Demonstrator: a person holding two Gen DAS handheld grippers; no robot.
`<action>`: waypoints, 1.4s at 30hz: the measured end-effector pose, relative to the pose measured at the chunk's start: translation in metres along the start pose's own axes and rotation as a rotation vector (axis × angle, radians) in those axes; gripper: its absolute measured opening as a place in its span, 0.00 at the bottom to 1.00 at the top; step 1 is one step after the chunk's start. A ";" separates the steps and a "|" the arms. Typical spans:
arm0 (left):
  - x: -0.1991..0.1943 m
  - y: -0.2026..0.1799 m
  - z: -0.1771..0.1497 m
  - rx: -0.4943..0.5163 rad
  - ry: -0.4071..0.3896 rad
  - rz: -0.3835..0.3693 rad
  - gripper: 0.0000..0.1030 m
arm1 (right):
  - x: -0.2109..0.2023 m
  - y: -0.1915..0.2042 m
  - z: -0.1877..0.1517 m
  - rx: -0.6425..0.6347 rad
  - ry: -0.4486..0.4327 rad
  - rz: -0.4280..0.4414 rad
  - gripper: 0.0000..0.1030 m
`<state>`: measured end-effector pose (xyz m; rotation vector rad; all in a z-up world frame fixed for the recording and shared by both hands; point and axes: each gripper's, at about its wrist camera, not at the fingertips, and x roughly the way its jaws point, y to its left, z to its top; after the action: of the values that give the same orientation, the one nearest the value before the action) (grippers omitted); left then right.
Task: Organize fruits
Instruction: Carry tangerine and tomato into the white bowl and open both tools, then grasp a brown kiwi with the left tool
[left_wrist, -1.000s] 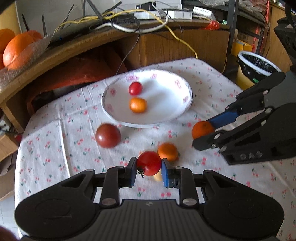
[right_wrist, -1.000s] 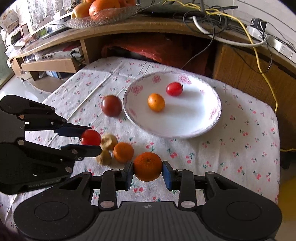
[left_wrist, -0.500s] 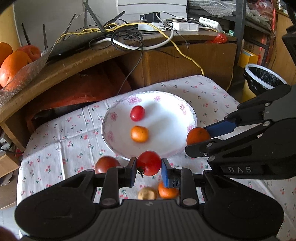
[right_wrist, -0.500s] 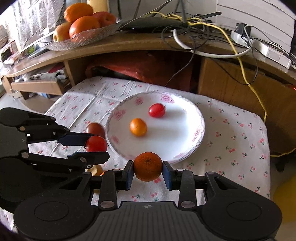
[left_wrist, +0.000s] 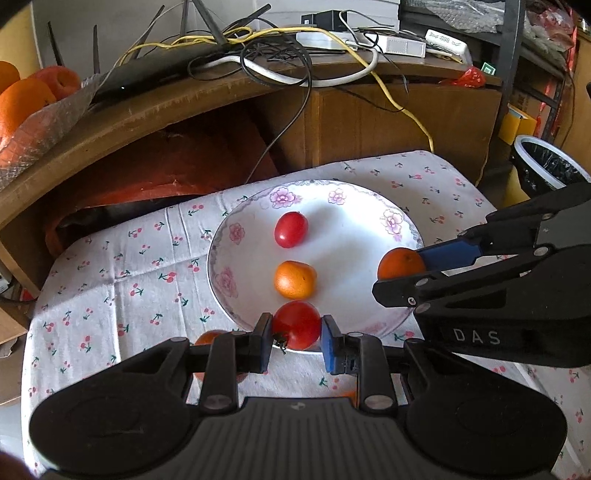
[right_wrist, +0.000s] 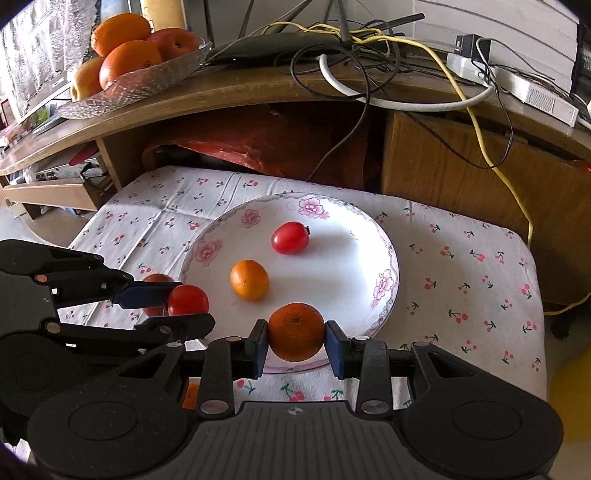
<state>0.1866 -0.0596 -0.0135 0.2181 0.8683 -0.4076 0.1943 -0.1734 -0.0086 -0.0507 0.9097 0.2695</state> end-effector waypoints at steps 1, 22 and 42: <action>0.002 0.000 0.000 0.005 0.002 -0.002 0.33 | 0.002 -0.001 0.000 0.001 0.003 0.001 0.29; 0.019 0.004 0.005 -0.002 0.012 0.006 0.34 | 0.018 -0.009 0.004 0.004 0.007 0.011 0.32; 0.008 0.003 0.007 -0.007 -0.019 0.019 0.40 | 0.003 -0.009 0.004 0.005 -0.036 0.005 0.38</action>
<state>0.1969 -0.0612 -0.0150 0.2155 0.8486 -0.3884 0.2014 -0.1811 -0.0086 -0.0386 0.8746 0.2720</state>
